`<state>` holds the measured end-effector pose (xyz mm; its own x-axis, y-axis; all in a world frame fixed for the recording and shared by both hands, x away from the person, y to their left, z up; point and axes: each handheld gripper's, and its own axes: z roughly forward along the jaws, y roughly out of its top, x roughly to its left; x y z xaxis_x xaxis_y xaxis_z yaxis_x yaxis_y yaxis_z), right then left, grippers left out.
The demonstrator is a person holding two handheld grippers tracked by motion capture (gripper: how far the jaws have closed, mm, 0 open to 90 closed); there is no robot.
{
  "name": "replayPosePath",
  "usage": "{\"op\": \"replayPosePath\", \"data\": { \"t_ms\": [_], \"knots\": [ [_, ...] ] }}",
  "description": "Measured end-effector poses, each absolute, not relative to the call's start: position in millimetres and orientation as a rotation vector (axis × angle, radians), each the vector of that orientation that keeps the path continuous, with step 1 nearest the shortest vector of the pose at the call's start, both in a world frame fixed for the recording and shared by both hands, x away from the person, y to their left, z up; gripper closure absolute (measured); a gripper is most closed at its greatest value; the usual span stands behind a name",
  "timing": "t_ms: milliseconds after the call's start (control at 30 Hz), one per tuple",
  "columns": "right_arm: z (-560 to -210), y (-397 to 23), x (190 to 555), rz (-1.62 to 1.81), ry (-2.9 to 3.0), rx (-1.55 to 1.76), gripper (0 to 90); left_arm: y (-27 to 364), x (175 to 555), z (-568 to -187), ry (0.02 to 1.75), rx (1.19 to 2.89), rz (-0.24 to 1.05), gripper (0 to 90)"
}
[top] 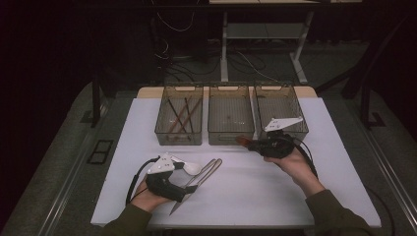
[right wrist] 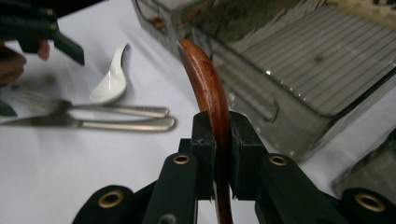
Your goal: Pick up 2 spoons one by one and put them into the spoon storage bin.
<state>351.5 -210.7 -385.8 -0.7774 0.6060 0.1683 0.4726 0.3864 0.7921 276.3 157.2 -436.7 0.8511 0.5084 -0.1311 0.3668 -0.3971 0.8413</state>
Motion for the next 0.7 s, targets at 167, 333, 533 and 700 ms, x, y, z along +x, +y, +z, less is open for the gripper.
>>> {"op": "replayPosePath", "data": {
  "t_ms": [167,333,533,700],
  "knots": [
    [-377.8,-210.4,359.9,1.380,2.444,0.980,81.5,157.2,276.2,-436.6,0.639,2.030,0.179,5.7],
    [-371.0,-208.4,369.9,1.421,2.406,0.997,81.5,157.6,276.4,-436.4,0.638,2.026,0.175,5.7],
    [-361.9,-201.4,382.2,1.467,2.360,1.025,81.5,157.9,276.5,-436.3,0.637,2.025,0.174,5.7],
    [-355.5,-191.0,393.2,1.475,2.335,1.037,81.5,158.3,276.5,-436.2,0.638,2.014,0.173,5.7]
  ]
}}
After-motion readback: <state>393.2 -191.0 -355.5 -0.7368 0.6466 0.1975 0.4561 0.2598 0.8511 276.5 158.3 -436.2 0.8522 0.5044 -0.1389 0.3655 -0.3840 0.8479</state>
